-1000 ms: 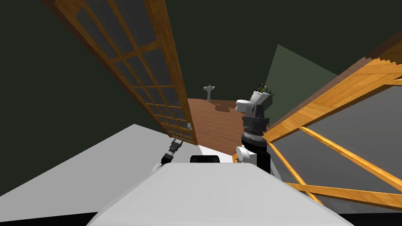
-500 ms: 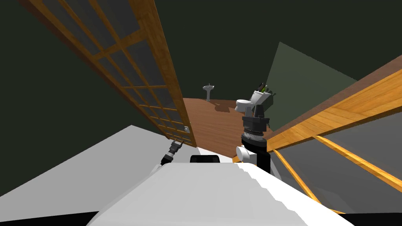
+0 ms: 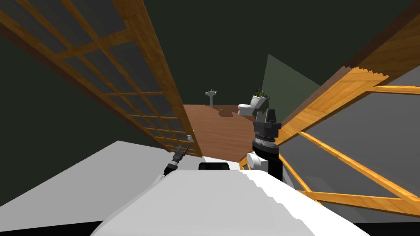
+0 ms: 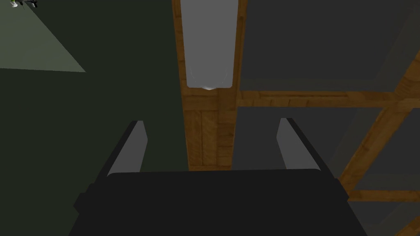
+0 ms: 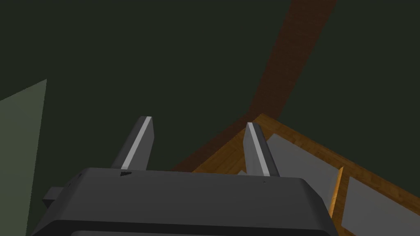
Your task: Pull the door open
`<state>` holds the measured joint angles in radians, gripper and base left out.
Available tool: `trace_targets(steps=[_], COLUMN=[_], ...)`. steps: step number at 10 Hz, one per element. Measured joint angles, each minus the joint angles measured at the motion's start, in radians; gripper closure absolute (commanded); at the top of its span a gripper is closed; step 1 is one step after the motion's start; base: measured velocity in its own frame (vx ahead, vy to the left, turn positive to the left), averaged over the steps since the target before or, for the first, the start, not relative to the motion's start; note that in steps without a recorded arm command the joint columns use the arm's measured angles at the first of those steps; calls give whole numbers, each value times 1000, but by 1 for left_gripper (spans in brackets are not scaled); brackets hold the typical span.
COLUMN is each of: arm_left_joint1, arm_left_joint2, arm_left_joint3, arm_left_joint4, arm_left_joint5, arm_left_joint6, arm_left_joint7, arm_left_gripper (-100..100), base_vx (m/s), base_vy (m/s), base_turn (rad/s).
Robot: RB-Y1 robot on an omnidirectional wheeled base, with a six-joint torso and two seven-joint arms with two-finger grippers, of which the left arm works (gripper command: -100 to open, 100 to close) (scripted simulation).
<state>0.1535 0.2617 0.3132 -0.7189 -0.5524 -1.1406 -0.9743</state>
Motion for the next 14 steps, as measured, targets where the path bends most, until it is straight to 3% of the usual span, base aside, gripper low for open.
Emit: trace_targets(steps=[2,4,5,6,12,14], arm_left_joint1=[6,-1,3,3,2,0], arm_left_joint2=[1,9,10,10,12,13], arm_left_joint3=[31,58,70,72,72,67], arm_left_joint4=[5,53,52,52,52,54], arm_left_joint5=[24,46,56,57,56,66], arm_left_joint6=[11,-7,-5,-4,-3,1], arm_left_joint7=[-5,-22,-24,-24,-24,6], arm_left_gripper=[-100,-100,-100,100,100,100], base_vx=[141,161,69,-13,-12,-31], base_vy=[-55,-45,-11,1,6,17], base_turn=[-147,-206,-25,43,-7,-46])
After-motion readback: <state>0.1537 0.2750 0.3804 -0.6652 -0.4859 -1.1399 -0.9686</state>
